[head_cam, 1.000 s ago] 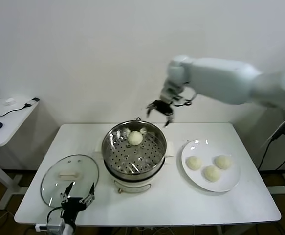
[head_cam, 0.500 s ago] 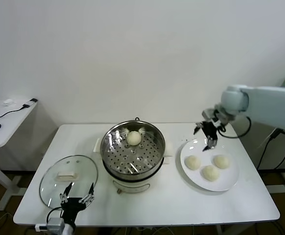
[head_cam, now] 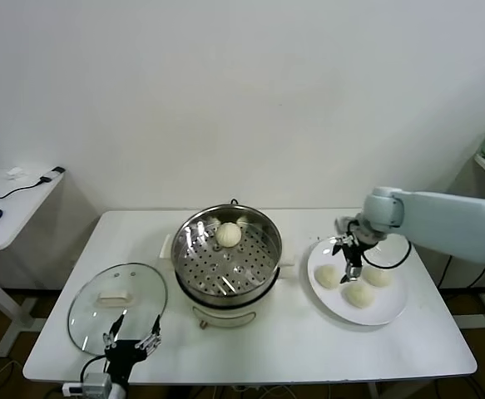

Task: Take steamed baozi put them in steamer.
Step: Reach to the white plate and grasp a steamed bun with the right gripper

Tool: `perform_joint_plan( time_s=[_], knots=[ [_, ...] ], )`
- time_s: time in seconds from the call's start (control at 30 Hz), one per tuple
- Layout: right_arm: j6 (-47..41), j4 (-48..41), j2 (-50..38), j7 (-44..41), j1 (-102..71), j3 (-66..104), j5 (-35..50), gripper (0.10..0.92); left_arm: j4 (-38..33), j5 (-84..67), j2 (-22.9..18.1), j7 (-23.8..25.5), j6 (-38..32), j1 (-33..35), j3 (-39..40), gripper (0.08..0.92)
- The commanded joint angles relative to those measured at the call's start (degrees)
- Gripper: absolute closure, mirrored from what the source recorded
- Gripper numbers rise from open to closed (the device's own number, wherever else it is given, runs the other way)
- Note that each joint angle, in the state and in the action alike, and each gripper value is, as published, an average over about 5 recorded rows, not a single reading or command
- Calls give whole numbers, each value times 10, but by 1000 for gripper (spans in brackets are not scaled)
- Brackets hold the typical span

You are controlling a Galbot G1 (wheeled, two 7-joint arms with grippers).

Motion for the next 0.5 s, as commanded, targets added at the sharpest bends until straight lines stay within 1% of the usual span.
perform_joint_plan(
  time_s=[0.03, 0.2, 0.27, 0.5],
  knots=[
    [-23, -59, 19, 11, -88, 63, -29, 203, 0, 0, 1, 0, 0, 0, 0, 177],
    [-20, -83, 31, 8, -95, 73, -39, 205, 0, 2, 1, 0, -1, 1, 2, 177],
    [-19, -86, 33, 8, -92, 73, -38, 225, 0, 2, 1, 0, -1, 1, 2, 177],
    [-11, -84, 34, -1, -80, 73, -30, 348, -2, 1, 2, 0, -2, 2, -1, 177]
  ],
)
